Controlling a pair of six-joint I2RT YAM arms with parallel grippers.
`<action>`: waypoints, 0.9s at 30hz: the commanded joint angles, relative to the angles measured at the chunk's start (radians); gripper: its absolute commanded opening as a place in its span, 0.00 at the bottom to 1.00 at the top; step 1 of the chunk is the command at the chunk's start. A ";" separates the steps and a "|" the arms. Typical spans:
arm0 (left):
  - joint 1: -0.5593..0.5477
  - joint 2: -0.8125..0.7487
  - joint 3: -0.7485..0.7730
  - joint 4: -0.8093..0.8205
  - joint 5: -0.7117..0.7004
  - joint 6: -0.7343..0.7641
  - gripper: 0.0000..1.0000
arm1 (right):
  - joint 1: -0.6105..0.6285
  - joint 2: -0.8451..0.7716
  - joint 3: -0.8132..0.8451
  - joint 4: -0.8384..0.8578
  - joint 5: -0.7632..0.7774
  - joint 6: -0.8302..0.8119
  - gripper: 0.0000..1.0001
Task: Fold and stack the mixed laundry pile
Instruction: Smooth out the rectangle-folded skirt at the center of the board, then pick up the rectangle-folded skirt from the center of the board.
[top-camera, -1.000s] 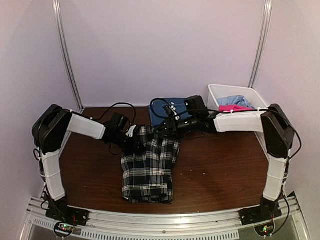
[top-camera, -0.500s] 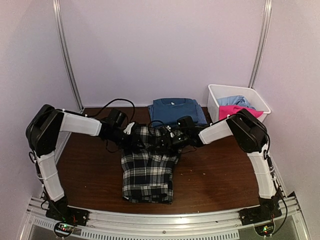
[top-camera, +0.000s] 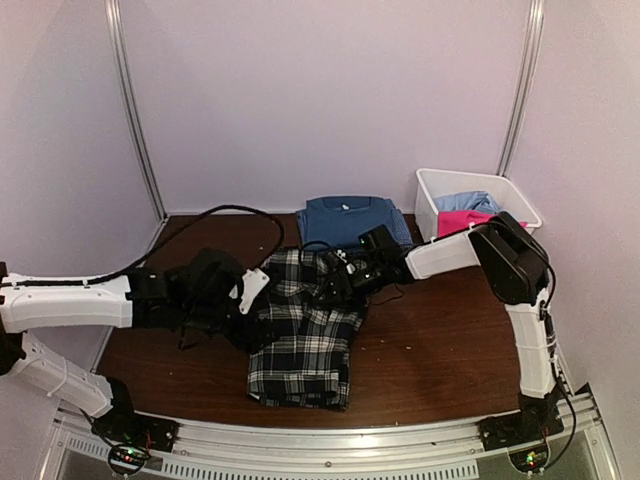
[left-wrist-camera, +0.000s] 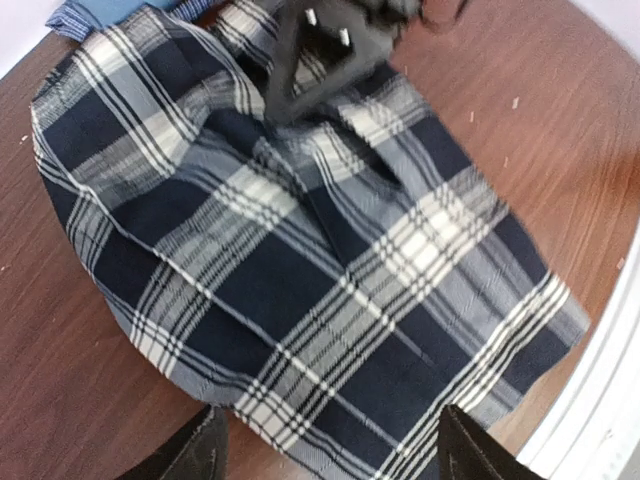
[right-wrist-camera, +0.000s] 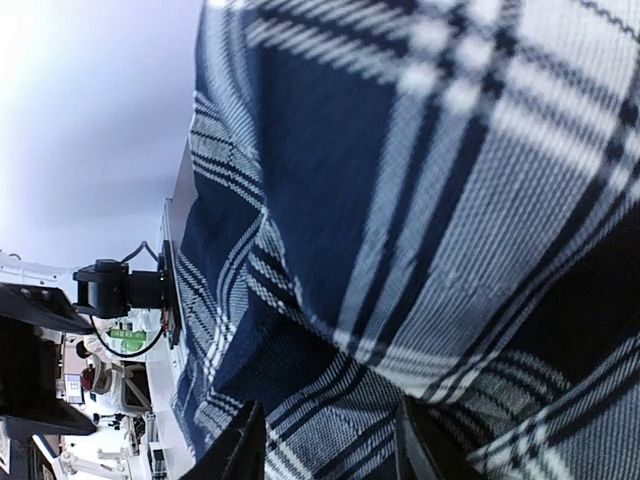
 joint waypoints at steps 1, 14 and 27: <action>-0.185 -0.023 -0.034 -0.110 -0.321 0.072 0.74 | 0.009 -0.155 0.022 -0.144 -0.007 -0.044 0.46; -0.585 0.279 0.088 -0.228 -0.591 0.181 0.78 | 0.184 -0.200 -0.138 -0.041 -0.047 0.054 0.41; -0.645 0.587 0.165 -0.120 -0.663 0.227 0.82 | 0.186 -0.034 -0.207 -0.051 -0.064 -0.023 0.33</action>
